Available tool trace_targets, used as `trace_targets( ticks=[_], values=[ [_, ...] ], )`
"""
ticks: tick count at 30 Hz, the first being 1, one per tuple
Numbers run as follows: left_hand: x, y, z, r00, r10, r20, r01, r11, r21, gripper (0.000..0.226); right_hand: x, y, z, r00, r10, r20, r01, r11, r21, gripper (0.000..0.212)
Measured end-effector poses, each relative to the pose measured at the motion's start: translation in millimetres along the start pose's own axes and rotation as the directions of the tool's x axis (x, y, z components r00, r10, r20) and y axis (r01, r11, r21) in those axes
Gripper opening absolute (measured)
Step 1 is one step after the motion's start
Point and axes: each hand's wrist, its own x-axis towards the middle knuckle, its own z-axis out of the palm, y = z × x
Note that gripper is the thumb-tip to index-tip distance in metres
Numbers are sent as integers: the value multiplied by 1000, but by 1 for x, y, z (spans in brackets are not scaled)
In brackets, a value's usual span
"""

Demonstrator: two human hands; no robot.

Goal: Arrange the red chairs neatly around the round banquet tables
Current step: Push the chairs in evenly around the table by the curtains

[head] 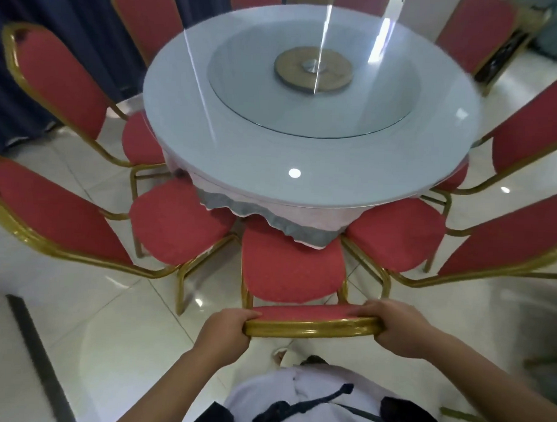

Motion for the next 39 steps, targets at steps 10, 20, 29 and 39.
trace_targets(
  ticks=[10,20,29,39],
  values=[
    [-40,-15,17,993,111,-34,-110,994,29,58,-42,-27,43,990,109,-89,-110,994,-5,70],
    [-20,-13,-1,999,12,34,-7,989,-145,62,-21,-27,38,975,203,-86,-199,979,53,65],
    [0,-3,-8,1000,-11,8,12,989,-148,54,-2,-10,21,988,150,-44,-147,987,59,56],
    [6,6,-3,999,28,27,-23,983,-184,48,-1,1,10,985,143,-94,-139,989,48,54]
  ],
)
